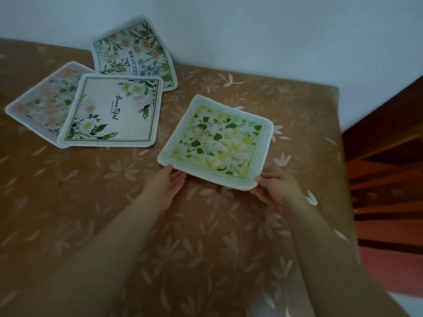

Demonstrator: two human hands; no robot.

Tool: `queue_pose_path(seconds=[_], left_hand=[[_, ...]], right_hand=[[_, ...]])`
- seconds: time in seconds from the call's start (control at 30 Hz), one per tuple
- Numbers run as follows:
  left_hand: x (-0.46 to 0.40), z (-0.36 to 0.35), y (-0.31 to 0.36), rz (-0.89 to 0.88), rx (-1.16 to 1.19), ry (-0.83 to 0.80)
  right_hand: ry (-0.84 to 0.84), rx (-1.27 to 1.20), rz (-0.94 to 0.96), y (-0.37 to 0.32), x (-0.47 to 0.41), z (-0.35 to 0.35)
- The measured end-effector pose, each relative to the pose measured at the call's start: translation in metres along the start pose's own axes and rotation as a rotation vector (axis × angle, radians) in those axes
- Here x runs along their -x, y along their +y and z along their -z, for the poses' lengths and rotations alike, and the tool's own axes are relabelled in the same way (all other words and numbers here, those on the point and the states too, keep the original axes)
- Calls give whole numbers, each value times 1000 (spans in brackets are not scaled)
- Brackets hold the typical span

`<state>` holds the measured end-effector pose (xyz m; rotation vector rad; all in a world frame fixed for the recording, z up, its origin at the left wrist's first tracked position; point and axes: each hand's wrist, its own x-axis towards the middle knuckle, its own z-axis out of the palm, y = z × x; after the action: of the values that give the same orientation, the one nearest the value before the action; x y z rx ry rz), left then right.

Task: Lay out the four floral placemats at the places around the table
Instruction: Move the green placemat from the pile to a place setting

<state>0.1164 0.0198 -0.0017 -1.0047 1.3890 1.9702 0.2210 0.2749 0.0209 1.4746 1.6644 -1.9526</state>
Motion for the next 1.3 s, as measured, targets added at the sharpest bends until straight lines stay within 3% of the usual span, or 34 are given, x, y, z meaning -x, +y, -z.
queue_pose_path(seconds=[0.2,0.53,0.8,1.13,1.3], left_hand=[[-3,4,-6,-73,-92,78],[10,-24,-53,-191,-565,19],[28,-41,-99,-295,-848,97],[49,-59,-115,-356,-1005,200],[52,-87,-109,-323,-711,213]], right_hand=[[105,34,5,20,17,44],[179,126,0,51,9,134],[170,192,17,66,-15,181],[137,244,9,65,-20,217],[127,-97,35,54,-24,223]])
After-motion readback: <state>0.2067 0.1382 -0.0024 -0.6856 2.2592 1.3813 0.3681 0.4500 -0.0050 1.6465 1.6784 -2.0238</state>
